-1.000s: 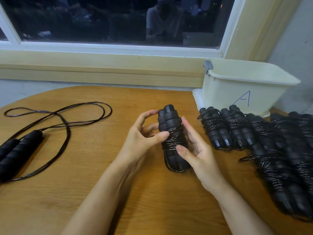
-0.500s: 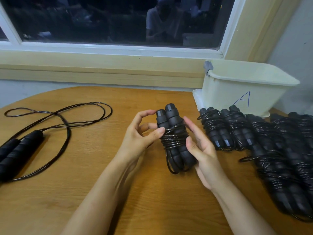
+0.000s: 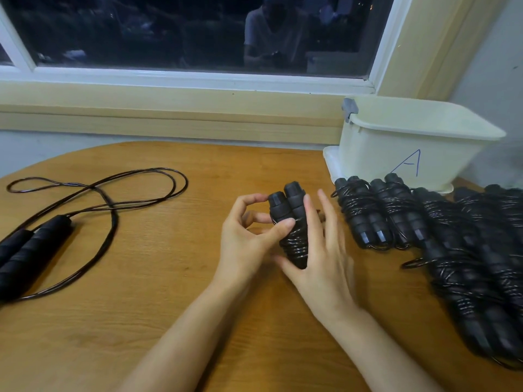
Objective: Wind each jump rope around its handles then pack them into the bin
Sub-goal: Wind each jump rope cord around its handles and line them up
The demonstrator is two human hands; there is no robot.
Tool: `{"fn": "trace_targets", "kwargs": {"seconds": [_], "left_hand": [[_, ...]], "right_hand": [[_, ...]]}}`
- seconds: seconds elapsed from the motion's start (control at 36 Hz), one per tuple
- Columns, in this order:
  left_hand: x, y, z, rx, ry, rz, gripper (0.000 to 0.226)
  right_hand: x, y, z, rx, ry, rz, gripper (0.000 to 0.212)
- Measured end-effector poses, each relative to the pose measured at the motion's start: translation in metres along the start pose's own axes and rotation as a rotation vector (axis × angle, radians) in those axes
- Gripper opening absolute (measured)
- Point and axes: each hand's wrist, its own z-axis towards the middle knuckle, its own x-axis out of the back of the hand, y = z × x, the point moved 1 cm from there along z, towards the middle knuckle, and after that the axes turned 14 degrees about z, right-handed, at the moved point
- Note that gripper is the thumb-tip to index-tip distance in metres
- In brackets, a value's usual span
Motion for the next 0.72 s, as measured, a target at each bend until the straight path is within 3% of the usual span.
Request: {"fn": "trace_targets", "kwargs": {"seconds": [0.14,0.31,0.58,0.72], "left_hand": [[-0.003,0.003,-0.003,0.000,-0.042,-0.059,0.056],[-0.001,0.002,-0.001,-0.013,-0.069,-0.084,0.057],[0.002,0.003,0.000,-0.049,-0.196,-0.070,0.063],[0.004,0.003,0.001,-0.059,-0.189,-0.044,0.059]], "right_hand": [[0.006,-0.003,0.002,0.081,0.057,-0.070,0.087],[0.009,0.001,0.002,0.151,0.092,0.047,0.063],[0.010,0.006,0.002,0.194,0.098,0.002,0.048],[0.010,0.008,0.002,0.206,0.079,0.103,0.043]]}}
